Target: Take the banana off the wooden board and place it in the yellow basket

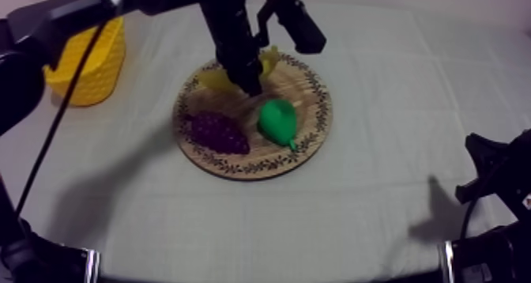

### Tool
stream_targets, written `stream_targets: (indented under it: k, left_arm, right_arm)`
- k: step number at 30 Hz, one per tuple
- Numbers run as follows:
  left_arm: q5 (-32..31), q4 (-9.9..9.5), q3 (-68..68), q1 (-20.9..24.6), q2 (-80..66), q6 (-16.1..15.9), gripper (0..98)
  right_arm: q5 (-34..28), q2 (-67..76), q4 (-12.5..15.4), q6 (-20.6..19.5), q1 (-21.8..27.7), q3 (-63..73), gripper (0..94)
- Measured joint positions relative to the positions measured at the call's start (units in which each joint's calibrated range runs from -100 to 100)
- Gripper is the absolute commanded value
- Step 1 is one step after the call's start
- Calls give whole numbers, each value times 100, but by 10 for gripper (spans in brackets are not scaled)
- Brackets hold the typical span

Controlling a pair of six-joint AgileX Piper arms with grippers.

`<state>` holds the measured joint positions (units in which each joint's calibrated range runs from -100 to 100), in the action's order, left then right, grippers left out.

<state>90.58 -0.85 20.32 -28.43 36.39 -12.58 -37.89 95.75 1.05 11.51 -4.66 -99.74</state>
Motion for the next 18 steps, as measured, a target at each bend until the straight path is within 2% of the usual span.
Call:
stream_targets:
  k: [9,18]
  left_arm:
    - [304,-64,-219,-39,-1068,40,276]
    - [302,-118,-501,366,-1442,-69,278]
  right_arm:
    - [0,0,0,0,0,0,4]
    - [0,0,0,0,0,0,4]
